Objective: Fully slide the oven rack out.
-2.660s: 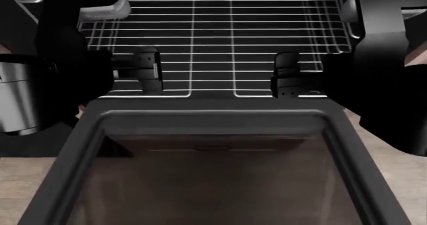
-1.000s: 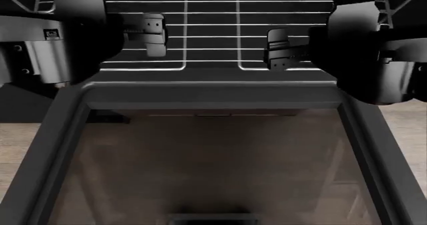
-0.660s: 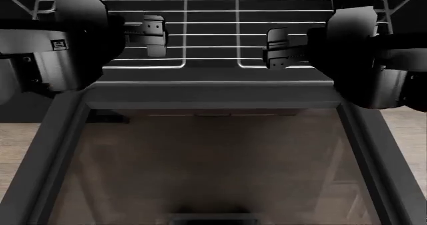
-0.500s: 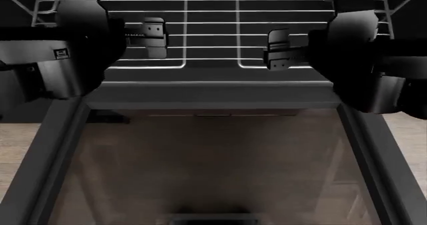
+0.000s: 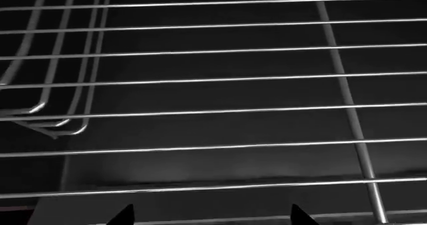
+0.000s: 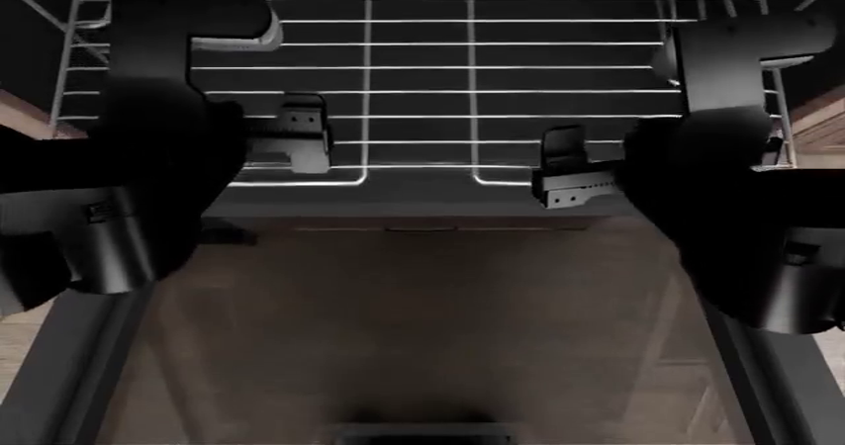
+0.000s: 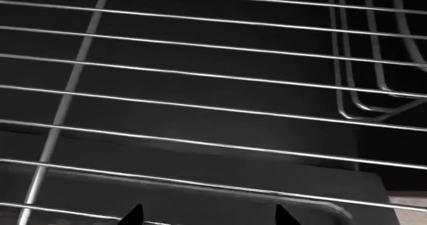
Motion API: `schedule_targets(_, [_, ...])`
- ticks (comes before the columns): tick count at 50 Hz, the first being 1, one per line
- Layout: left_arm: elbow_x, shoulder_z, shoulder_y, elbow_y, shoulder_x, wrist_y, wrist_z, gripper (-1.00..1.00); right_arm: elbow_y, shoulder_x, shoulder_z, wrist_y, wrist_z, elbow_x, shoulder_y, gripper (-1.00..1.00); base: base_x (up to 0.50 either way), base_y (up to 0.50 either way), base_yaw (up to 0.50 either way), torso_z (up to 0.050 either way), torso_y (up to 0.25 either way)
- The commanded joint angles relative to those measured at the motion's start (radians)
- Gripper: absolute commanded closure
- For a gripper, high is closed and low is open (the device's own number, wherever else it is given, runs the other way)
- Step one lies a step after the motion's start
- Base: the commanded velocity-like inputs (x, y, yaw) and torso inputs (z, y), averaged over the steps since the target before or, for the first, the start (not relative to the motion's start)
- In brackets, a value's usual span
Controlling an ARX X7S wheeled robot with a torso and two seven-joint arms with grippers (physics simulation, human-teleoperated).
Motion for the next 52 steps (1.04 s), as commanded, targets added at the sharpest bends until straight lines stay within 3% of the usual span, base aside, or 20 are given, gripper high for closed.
schedule_targets(1, [-0.295,0.206,0.220,-0.161,-0.034,-0.234,-0.050,-1.00,-0.021,0.078,-0.163,0.004,0.063,0.185,-0.259,-1.00,-0.01,0.00,0.00,0.000,-0.025])
schedule_targets(21, [-0.335,0.249,0.517,0.025,-0.152,-0.119,-0.046,-1.00,-0.155,0.207,-0.167,-0.144,0.040,0.168,-0.489,-1.00,-0.01,0.00,-0.01,-0.010,-0.028])
schedule_targets(32, [-0.335,0.271,0.613,0.104,-0.205,-0.083,-0.059,-1.00,-0.247,0.279,-0.165,-0.214,0.044,0.166,-0.578,-1.00,-0.01,0.00,0.00,-0.008,-0.025])
schedule_targets(52, [-0.608,0.360,0.454,0.128,-0.215,-0.298,-0.181,-1.00,-0.334,0.361,-0.162,-0.316,0.035,0.271,-0.677,-1.00,-0.01,0.00,0.00,-0.009,-0.021])
